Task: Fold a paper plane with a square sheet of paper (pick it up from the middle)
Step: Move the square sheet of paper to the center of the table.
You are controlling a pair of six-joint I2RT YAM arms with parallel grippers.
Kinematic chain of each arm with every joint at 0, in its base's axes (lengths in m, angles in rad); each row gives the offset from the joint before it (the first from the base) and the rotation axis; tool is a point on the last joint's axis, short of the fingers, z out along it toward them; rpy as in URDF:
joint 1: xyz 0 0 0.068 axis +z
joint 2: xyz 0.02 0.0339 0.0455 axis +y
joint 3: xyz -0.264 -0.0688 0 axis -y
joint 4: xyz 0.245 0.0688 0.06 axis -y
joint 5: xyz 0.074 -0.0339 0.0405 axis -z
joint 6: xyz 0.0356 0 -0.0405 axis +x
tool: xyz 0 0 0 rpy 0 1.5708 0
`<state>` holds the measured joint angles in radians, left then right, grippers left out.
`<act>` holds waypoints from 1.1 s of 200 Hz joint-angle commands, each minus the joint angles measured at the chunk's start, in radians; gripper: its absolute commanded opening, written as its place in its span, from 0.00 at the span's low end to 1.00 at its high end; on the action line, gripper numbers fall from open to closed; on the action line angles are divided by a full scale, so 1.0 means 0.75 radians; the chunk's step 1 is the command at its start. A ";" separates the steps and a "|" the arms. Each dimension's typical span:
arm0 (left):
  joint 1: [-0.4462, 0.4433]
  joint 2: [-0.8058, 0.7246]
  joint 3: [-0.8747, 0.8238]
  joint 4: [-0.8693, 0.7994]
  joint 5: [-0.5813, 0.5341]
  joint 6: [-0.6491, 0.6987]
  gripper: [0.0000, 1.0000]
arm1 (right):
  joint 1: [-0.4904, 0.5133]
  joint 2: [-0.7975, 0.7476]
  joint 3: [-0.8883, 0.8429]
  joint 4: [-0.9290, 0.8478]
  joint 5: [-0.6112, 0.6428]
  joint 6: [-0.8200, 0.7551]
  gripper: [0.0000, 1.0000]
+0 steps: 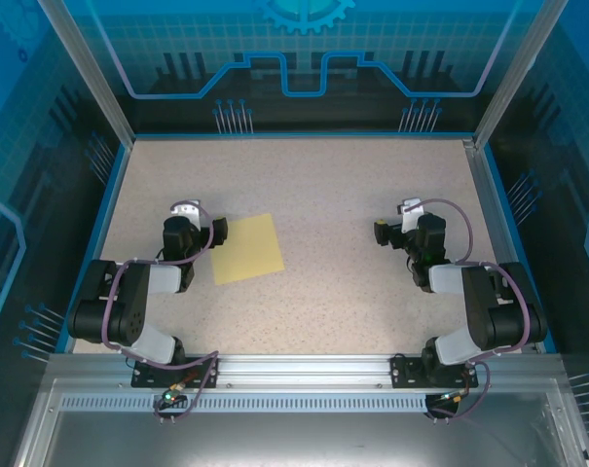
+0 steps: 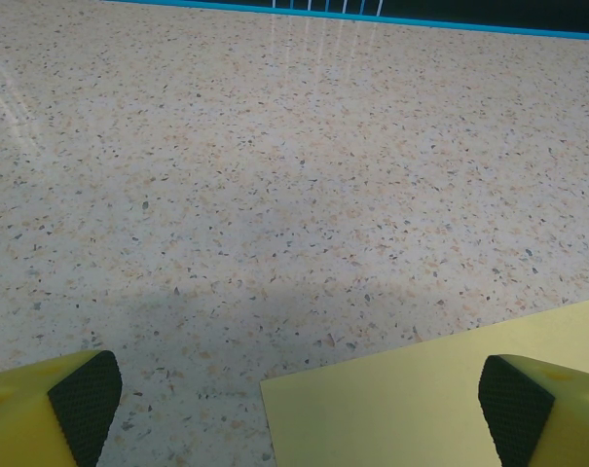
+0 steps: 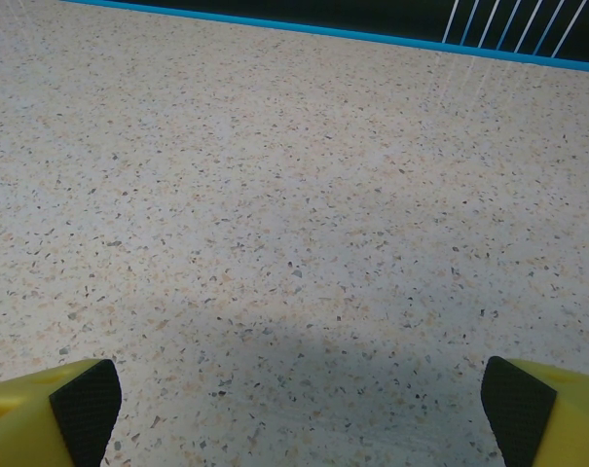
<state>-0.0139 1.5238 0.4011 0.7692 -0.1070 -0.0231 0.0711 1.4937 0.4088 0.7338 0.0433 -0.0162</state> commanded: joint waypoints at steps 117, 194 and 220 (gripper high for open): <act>0.012 -0.009 0.017 0.030 0.045 0.024 0.98 | -0.058 0.011 0.032 0.016 -0.090 0.016 1.00; 0.017 -0.367 0.057 -0.371 0.045 -0.081 0.99 | 0.000 -0.371 0.302 -0.924 -0.037 0.182 0.99; 0.020 -0.547 0.149 -0.709 -0.088 -0.360 0.98 | -0.007 -0.395 0.546 -1.397 -0.081 0.472 0.99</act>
<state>-0.0135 1.2118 0.4309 0.4934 -0.0963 -0.1081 0.0589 1.2110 0.6781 0.0948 0.0074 0.1318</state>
